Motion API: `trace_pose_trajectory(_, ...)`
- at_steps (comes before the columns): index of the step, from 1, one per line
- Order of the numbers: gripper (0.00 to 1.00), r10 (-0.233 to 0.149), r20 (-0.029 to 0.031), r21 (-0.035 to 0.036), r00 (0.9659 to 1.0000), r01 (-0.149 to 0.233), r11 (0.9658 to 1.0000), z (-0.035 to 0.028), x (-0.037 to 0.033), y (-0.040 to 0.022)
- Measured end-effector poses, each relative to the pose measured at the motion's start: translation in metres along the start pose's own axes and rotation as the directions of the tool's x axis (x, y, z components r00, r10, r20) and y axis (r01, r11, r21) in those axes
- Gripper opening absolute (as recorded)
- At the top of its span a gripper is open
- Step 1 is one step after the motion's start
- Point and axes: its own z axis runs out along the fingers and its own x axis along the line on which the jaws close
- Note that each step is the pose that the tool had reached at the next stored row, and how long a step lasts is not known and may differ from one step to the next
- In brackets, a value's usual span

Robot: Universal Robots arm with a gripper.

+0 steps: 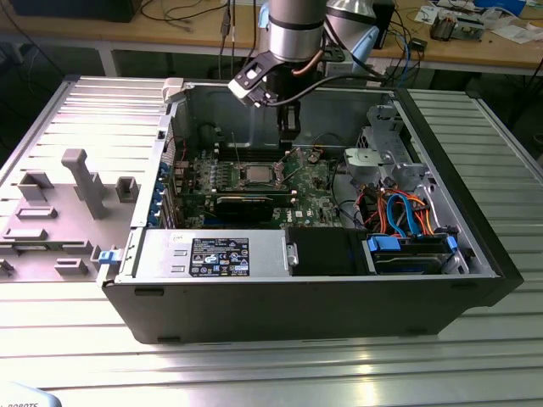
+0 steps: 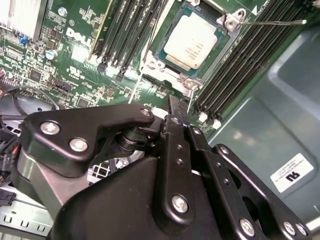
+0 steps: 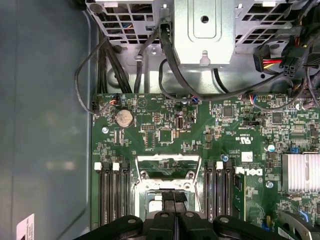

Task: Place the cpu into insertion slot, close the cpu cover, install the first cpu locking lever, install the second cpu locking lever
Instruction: 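Close the cpu cover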

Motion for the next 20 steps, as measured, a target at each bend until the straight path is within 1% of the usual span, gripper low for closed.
trace_pose_trajectory(3, 0.11, 0.0, 0.0003, 0.0002, 1.0, 0.0, 1.0, 0.0005, -0.0001, 0.0035)
trace_pose_trajectory(5, 0.11, 0.0, 0.0008, 0.0001, 1.0, 0.0, 1.0, 0.001, -0.0001, 0.0068)
trace_pose_trajectory(12, 0.11, 0.0, 0.0009, 0.0001, 1.0, 0.0, 1.0, 0.0011, 0.0, 0.0073)
trace_pose_trajectory(20, 0.11, 0.0, 0.0012, 0.0001, 1.0, 0.0, 1.0, 0.0013, -0.0001, 0.0121)
